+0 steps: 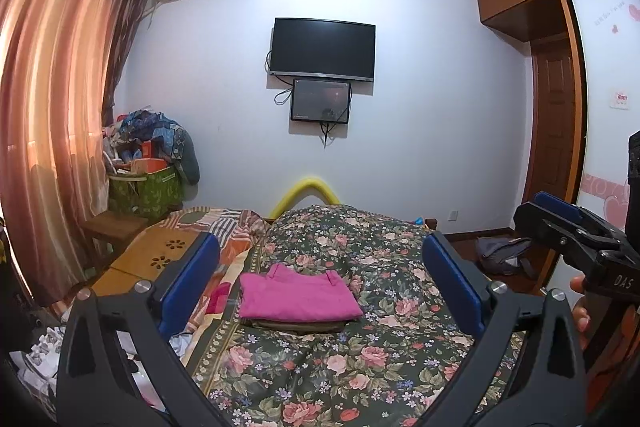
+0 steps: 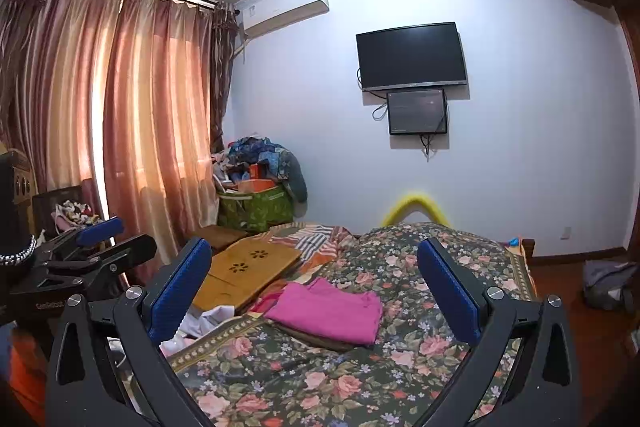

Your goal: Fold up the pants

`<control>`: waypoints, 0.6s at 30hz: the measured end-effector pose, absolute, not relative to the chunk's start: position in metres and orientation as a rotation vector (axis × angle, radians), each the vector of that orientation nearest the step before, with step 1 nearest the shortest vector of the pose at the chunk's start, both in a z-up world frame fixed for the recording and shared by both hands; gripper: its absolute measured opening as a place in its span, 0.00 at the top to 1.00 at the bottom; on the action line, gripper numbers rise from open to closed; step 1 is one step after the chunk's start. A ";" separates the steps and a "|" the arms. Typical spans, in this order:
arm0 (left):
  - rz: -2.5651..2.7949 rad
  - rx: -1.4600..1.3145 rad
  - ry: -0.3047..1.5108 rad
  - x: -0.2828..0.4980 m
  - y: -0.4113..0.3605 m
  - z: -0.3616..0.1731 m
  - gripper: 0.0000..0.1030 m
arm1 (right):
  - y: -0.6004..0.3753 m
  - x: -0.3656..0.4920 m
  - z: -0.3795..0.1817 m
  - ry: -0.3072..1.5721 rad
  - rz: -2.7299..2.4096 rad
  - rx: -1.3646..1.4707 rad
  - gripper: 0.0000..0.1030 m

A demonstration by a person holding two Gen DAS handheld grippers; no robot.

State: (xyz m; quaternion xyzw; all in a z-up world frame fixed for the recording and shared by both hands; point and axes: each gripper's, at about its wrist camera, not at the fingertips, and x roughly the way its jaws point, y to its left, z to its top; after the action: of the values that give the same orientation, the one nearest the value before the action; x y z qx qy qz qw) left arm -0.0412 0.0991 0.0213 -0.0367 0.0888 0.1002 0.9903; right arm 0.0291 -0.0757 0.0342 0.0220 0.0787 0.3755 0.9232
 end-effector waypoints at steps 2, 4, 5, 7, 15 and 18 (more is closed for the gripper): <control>0.202 -0.077 0.178 -0.042 0.099 0.021 0.00 | -0.075 0.028 0.034 0.160 0.768 0.039 0.01; 0.201 -0.077 0.179 -0.041 0.100 0.020 0.00 | -0.074 0.029 0.035 0.161 0.767 0.037 0.01; 0.202 -0.077 0.180 -0.041 0.100 0.020 0.00 | -0.075 0.028 0.034 0.161 0.767 0.037 0.01; 0.203 -0.077 0.181 -0.041 0.099 0.019 0.00 | -0.076 0.028 0.032 0.162 0.766 0.039 0.01; 0.201 -0.079 0.185 -0.040 0.097 0.018 0.00 | -0.077 0.027 0.032 0.172 0.768 0.037 0.01; 0.199 -0.078 0.187 -0.039 0.097 0.018 0.00 | -0.078 0.027 0.033 0.172 0.766 0.038 0.01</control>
State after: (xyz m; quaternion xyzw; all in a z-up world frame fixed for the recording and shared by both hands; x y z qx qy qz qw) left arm -0.0390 0.0968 0.0179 -0.0391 0.0932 0.0993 0.9899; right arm 0.0269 -0.0778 0.0326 0.0183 0.0836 0.3733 0.9237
